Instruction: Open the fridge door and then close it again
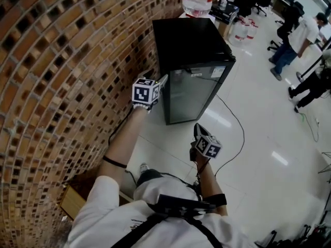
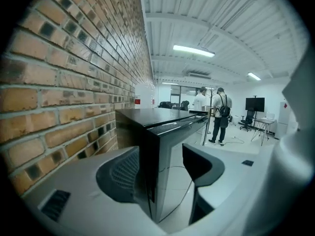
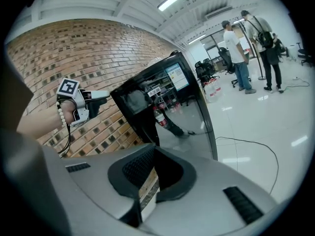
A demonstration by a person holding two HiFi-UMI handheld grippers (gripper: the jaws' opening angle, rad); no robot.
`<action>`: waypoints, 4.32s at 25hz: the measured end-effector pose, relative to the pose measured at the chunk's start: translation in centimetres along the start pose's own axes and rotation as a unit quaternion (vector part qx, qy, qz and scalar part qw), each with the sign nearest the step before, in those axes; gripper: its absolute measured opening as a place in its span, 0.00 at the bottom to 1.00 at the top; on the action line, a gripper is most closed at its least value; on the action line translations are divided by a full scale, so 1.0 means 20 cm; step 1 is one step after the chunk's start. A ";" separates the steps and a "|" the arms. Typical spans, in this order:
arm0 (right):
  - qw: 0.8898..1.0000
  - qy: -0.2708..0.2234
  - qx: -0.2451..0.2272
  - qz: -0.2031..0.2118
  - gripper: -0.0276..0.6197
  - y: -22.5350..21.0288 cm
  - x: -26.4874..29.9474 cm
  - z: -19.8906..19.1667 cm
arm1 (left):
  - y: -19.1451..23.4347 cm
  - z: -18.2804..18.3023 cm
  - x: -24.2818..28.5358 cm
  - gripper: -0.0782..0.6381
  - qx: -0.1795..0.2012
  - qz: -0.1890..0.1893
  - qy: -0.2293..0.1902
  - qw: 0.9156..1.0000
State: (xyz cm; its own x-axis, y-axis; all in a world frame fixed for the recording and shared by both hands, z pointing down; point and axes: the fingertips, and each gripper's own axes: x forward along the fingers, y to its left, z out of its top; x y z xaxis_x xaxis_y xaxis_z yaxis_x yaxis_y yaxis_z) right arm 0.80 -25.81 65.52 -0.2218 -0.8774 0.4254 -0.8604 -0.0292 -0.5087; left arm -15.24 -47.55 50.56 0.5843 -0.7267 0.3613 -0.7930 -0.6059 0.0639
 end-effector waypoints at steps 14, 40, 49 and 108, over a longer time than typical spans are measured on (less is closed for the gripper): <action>0.999 -0.019 0.018 -0.029 0.05 -0.05 0.01 0.00 | 0.01 0.04 0.22 0.47 0.040 -0.040 0.013 0.998; 0.998 -0.041 0.023 -0.044 0.05 -0.19 -0.14 0.08 | -0.05 0.05 0.20 0.36 0.036 -0.011 0.022 0.999; 0.997 -0.043 0.022 -0.055 0.05 -0.22 -0.19 0.10 | -0.02 0.05 0.26 0.46 0.052 -0.063 0.041 0.996; 0.991 -0.111 0.013 -0.069 0.05 -0.71 -1.06 0.20 | -1.84 -0.30 -0.45 0.20 0.117 -0.137 -0.039 0.983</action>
State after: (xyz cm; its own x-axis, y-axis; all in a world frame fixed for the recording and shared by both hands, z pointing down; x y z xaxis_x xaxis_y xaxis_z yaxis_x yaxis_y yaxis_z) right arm 19.55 -8.66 60.66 0.0067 -0.9478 0.3188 -0.8624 -0.1668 -0.4779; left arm 7.73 -16.71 50.61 0.7888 -0.5437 0.2866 -0.5486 -0.8331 -0.0707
